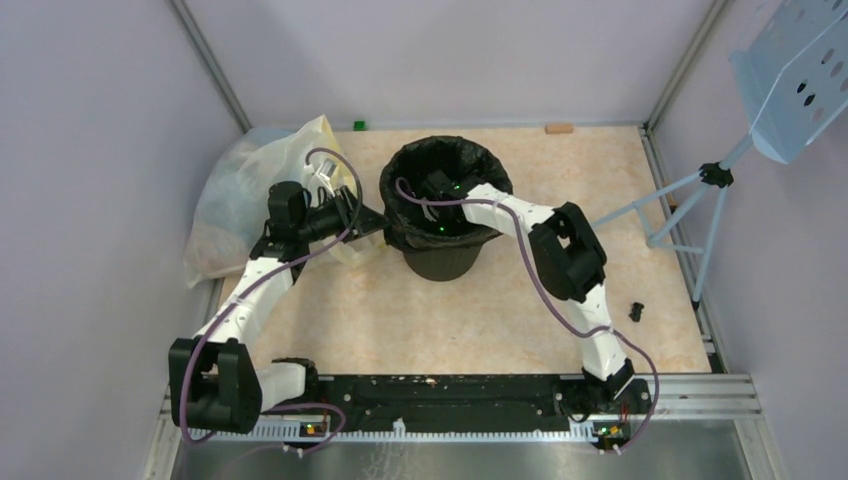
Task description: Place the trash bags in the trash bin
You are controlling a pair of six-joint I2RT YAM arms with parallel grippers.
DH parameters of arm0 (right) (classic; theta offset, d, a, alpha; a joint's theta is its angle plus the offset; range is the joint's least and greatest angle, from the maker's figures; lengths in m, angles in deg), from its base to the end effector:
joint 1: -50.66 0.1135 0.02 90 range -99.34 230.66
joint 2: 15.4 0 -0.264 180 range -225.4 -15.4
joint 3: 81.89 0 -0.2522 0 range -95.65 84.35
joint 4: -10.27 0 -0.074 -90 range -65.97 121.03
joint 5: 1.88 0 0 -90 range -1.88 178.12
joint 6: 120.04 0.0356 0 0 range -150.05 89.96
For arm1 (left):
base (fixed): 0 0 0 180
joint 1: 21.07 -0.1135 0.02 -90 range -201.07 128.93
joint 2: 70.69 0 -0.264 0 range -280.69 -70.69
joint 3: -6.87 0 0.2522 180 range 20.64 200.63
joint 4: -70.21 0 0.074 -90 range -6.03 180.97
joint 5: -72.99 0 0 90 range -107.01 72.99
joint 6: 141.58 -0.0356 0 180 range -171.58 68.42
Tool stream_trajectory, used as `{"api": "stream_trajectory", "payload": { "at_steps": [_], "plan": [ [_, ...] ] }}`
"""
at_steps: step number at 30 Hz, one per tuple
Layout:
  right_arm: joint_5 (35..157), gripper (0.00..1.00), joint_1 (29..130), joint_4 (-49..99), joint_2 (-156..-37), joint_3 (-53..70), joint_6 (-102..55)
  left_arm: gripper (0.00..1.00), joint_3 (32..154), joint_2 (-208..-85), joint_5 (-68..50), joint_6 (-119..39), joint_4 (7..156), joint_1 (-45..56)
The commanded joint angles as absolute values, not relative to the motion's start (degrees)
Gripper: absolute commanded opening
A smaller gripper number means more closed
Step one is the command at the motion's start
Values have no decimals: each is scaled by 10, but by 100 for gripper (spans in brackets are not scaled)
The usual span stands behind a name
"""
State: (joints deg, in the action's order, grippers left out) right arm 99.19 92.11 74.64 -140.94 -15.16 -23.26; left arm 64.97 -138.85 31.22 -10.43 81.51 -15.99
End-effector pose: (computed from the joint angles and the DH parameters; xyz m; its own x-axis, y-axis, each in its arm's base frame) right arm 0.3291 0.2997 0.1687 -0.8048 -0.5562 -0.2074 -0.5920 0.7773 0.2128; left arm 0.2577 -0.0496 0.2789 -0.7673 -0.3719 -0.5225 0.3267 0.4745 -0.8174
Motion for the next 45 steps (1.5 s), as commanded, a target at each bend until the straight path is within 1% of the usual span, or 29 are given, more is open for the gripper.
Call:
{"api": "stream_trajectory", "payload": {
  "at_steps": [1, 8, 15, 20, 25, 31, 37, 40, 43, 45],
  "plan": [
    [993, 0, 917, 751, -1464, -173, -237, 44, 674, -1384, 322, -121, 817, -158],
    [970, 0, 917, 797, -1493, -220, -245, 47, 705, -1354, 261, -171, 912, -159],
    [970, 0, 919, 773, -1437, -206, -236, 44, 722, -1317, 197, -188, 964, -162],
    [962, 0, 926, 780, -1403, -215, -229, 44, 743, -1314, 192, -197, 972, -164],
    [953, 0, 928, 798, -1389, -235, -229, 44, 792, -1331, 190, -217, 1004, -166],
    [950, 0, 928, 795, -1376, -228, -231, 44, 850, -1344, 174, -243, 1048, -173],
    [968, 0, 926, 783, -1402, -227, -235, 47, 899, -1358, 167, -256, 1073, -177],
    [977, 0, 923, 760, -1412, -223, -229, 51, 910, -1368, 166, -256, 1071, -177],
    [981, 0, 918, 747, -1438, -239, -224, 53, 912, -1384, 169, -257, 1068, -177],
    [982, 0, 916, 763, -1468, -263, -226, 53, 907, -1393, 172, -256, 1062, -177]
  ]
}}
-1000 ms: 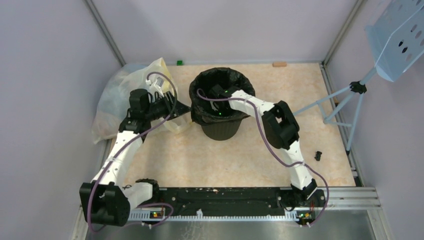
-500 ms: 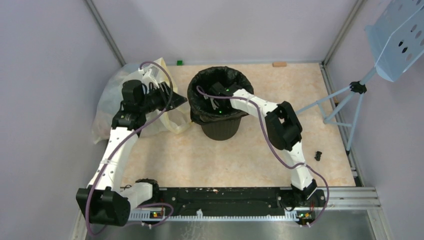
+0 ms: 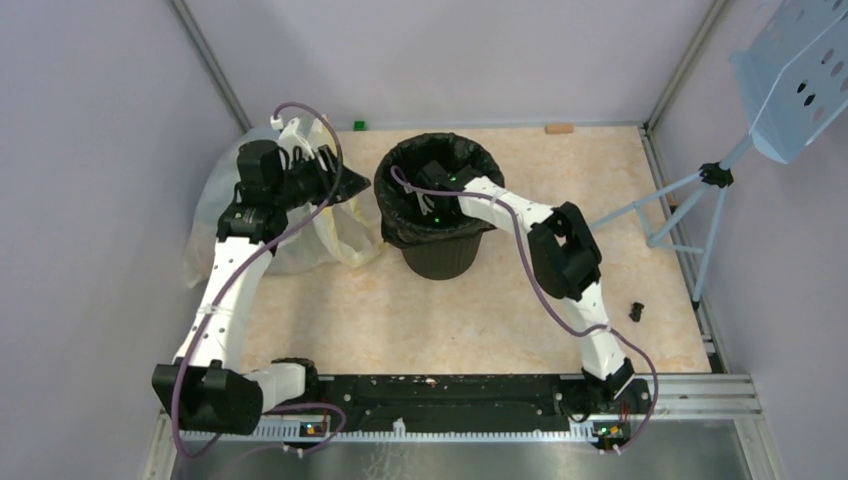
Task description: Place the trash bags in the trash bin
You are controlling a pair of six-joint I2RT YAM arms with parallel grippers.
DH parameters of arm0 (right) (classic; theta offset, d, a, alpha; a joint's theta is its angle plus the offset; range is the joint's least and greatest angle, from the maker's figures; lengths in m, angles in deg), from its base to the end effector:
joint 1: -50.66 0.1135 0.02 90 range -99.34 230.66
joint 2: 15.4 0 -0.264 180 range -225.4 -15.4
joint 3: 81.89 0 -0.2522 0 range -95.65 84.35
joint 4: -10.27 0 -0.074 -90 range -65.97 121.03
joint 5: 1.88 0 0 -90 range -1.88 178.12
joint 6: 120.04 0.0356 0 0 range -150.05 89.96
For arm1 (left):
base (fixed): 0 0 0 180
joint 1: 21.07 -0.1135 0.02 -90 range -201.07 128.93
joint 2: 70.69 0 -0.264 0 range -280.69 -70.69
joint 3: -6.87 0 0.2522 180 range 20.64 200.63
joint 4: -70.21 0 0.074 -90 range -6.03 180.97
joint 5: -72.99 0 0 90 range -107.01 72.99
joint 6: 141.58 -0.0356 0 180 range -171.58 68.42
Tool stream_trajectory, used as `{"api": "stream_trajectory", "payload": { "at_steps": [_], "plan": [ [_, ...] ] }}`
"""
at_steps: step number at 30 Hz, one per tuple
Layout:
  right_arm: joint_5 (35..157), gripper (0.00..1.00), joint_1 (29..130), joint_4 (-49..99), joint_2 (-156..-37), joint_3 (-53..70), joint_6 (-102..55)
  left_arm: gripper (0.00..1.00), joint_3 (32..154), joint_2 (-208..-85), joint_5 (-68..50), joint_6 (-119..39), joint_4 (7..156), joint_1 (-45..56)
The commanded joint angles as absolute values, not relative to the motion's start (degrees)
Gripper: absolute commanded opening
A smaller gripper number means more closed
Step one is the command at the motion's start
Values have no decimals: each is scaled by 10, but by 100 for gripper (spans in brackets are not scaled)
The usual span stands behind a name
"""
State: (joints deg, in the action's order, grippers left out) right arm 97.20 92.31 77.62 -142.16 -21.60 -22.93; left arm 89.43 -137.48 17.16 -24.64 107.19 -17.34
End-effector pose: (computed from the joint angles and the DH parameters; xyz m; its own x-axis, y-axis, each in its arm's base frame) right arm 0.3382 0.3083 0.1889 -0.7993 -0.5473 -0.2480 -0.5936 0.7834 0.1841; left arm 0.2533 -0.0365 0.3872 -0.5829 -0.3376 -0.7390 0.3502 0.7163 -0.6035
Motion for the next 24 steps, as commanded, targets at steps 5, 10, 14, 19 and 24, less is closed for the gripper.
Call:
{"api": "stream_trajectory", "payload": {
  "at_steps": [5, 10, 14, 19, 24],
  "plan": [
    [985, 0, 915, 775, -1511, -287, -232, 53, 883, -1408, 196, -257, 1029, -177],
    [965, 0, 915, 805, -1502, -320, -241, 53, 889, -1428, 211, -255, 1023, -177],
    [967, 0, 915, 804, -1463, -303, -240, 52, 887, -1432, 215, -249, 1012, -177],
    [965, 0, 916, 804, -1410, -302, -233, 51, 877, -1439, 219, -245, 1002, -177],
    [963, 0, 916, 823, -1379, -333, -231, 50, 868, -1441, 223, -241, 995, -177]
  ]
}}
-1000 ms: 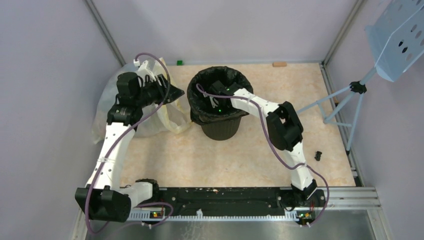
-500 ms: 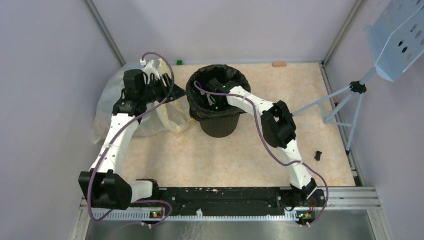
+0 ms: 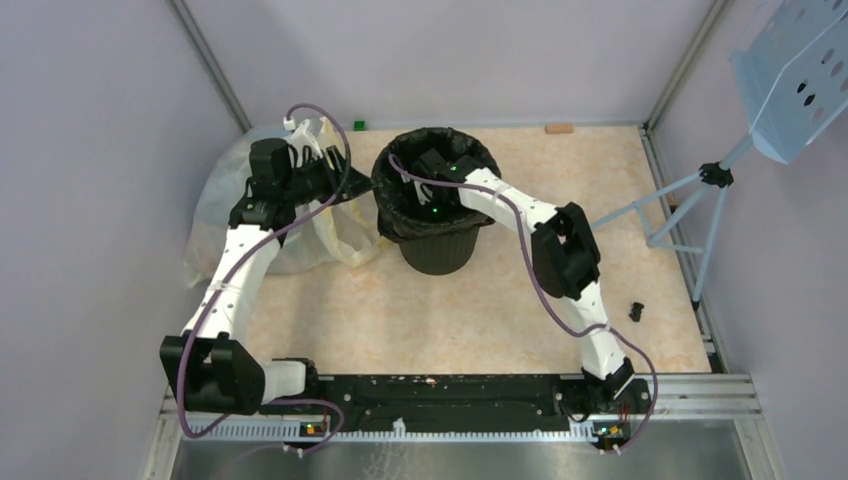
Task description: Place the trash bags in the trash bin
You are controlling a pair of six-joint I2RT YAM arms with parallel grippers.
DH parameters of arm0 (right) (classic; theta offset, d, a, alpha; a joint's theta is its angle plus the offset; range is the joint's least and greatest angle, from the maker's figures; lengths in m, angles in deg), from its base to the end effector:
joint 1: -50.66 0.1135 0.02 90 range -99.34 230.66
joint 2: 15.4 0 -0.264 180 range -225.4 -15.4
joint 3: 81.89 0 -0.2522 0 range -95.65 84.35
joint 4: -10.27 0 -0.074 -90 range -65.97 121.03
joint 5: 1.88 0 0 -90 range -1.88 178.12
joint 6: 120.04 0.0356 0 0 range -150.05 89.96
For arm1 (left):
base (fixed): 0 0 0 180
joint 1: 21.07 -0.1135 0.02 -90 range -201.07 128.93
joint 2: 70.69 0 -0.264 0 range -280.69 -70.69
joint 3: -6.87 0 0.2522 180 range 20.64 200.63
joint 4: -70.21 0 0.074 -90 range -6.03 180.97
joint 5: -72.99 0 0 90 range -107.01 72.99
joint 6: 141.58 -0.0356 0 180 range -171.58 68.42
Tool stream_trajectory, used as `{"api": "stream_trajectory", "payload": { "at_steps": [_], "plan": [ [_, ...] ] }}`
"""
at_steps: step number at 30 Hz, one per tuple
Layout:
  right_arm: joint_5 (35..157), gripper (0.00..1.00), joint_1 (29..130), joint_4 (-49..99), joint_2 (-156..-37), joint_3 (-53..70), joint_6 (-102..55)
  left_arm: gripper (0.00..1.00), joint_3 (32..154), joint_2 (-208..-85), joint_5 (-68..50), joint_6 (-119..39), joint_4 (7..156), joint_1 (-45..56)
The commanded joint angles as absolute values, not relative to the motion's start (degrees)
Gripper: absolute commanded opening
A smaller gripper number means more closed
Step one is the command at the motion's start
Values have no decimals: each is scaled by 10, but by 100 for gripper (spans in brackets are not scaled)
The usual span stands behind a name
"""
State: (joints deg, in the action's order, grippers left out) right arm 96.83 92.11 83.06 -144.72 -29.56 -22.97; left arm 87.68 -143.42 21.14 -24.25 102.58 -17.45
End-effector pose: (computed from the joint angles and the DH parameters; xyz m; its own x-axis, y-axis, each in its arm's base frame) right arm 0.3477 0.3143 0.2053 -0.8009 -0.5450 -0.2483 -0.5907 0.7871 0.1778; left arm 0.2823 -0.0399 0.3591 -0.6455 -0.3209 -0.6931 0.3548 0.6776 -0.6442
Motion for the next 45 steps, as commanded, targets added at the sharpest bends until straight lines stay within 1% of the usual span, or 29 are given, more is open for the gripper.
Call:
{"api": "stream_trajectory", "payload": {
  "at_steps": [1, 7, 14, 16, 20, 22, 24, 26, 28, 30, 33, 35, 36, 38, 42, 45],
  "plan": [
    [964, 0, 916, 826, -1374, -338, -230, 50, 866, -1440, 223, -241, 994, -177],
    [956, 0, 916, 857, -1367, -379, -229, 50, 861, -1440, 223, -244, 996, -177],
    [929, 0, 916, 873, -1321, -450, -225, 50, 865, -1435, 219, -253, 1008, -177],
    [915, 4, 915, 880, -1308, -476, -225, 51, 868, -1431, 216, -257, 1017, -177],
    [900, 18, 908, 883, -1272, -490, -228, 54, 878, -1416, 200, -268, 1039, -177],
    [885, 31, 904, 876, -1245, -483, -229, 57, 882, -1405, 191, -277, 1054, -177],
    [859, 48, 901, 866, -1219, -472, -229, 61, 881, -1387, 177, -284, 1072, -177],
    [835, 60, 895, 851, -1192, -454, -227, 66, 878, -1369, 168, -291, 1085, -177],
    [814, 69, 883, 832, -1164, -427, -225, 70, 872, -1351, 160, -299, 1098, -177],
    [805, 74, 868, 821, -1144, -406, -222, 75, 866, -1332, 151, -308, 1110, -177],
    [816, 75, 842, 816, -1136, -387, -217, 84, 847, -1299, 129, -316, 1123, -177],
    [822, 74, 834, 818, -1142, -380, -217, 96, 834, -1274, 99, -319, 1133, -177],
    [823, 74, 831, 819, -1147, -377, -216, 98, 828, -1261, 89, -319, 1136, -177],
    [824, 70, 828, 820, -1159, -371, -216, 99, 811, -1237, 76, -317, 1137, -177],
    [824, 59, 824, 821, -1191, -365, -212, 99, 769, -1181, 67, -301, 1126, -177],
    [825, 55, 822, 820, -1211, -361, -210, 99, 737, -1143, 69, -292, 1112, -177]
  ]
}}
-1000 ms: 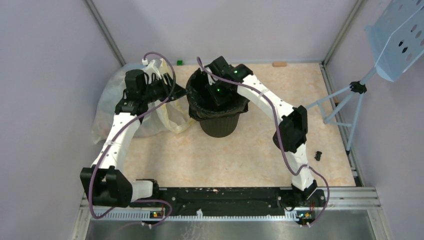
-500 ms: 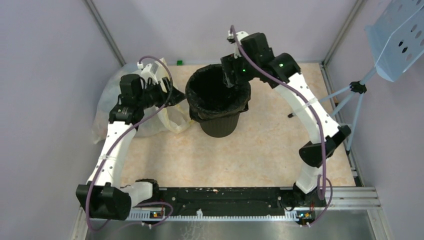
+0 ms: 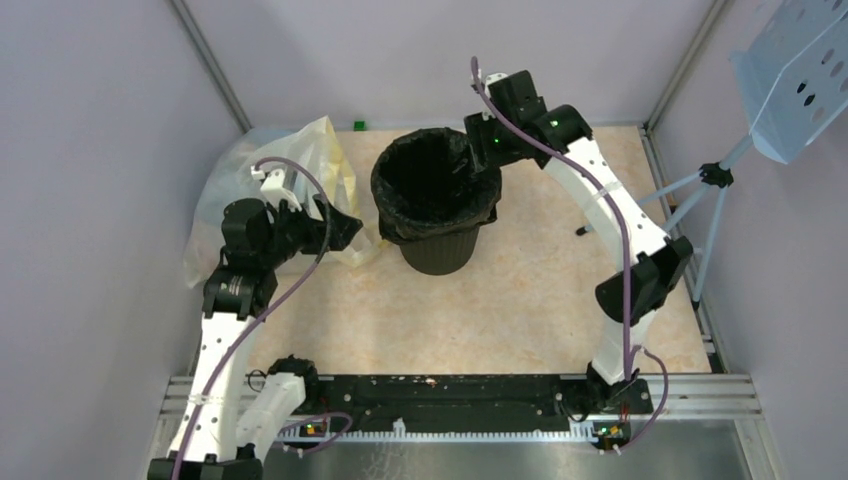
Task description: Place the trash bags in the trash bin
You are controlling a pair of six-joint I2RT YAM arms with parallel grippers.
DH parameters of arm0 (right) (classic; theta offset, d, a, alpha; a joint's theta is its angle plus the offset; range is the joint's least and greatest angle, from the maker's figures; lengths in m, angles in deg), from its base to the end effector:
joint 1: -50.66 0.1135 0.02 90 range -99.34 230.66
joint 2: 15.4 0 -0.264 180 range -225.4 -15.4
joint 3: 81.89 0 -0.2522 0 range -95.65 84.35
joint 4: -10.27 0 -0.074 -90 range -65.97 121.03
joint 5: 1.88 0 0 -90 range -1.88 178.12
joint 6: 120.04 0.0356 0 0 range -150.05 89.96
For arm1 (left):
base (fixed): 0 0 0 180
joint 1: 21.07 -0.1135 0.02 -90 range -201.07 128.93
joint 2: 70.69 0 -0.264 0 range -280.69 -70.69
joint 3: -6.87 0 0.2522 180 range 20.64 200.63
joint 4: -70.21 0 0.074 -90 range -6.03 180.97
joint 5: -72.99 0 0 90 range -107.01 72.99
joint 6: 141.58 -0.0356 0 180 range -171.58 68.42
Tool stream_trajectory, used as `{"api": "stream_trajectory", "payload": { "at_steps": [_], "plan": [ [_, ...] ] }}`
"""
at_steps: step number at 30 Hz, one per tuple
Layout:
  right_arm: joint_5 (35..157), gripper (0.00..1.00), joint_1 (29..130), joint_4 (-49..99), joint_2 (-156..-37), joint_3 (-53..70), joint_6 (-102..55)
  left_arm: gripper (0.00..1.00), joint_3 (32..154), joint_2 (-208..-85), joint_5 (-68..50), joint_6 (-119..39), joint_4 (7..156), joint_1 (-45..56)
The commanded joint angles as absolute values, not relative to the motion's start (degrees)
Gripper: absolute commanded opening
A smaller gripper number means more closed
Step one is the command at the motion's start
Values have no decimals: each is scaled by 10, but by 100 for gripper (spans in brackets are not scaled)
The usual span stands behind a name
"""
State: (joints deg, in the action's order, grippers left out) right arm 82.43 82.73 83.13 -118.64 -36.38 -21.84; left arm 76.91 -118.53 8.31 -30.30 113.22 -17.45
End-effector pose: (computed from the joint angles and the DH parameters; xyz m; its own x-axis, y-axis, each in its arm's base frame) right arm 0.3221 0.1977 0.4287 -0.6234 -0.2231 -0.7494 -0.3805 0.9238 0.0415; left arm 0.1742 -0.0263 0.3668 -0.4959 -0.2973 -0.8159 0.2963 0.8252 -0.4808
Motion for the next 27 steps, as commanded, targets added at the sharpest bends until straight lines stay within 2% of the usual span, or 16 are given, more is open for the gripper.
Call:
{"api": "stream_trajectory", "payload": {
  "at_steps": [1, 6, 11, 14, 26, 27],
  "plan": [
    [828, 52, 821, 818, -1215, -360, -208, 99, 730, -1135, 69, -291, 1110, -177],
    [855, 37, 815, 810, -1231, -354, -206, 98, 719, -1123, 67, -297, 1121, -177],
    [847, 7, 798, 809, -1235, -363, -200, 97, 709, -1119, 86, -284, 1115, -177],
    [834, 1, 770, 811, -1238, -381, -191, 97, 696, -1119, 94, -277, 1096, -177],
    [801, 0, 669, 736, -1265, -394, -131, 97, 643, -1162, 134, -247, 1016, -176],
    [803, 2, 668, 722, -1269, -396, -127, 97, 638, -1169, 139, -245, 1005, -176]
  ]
}}
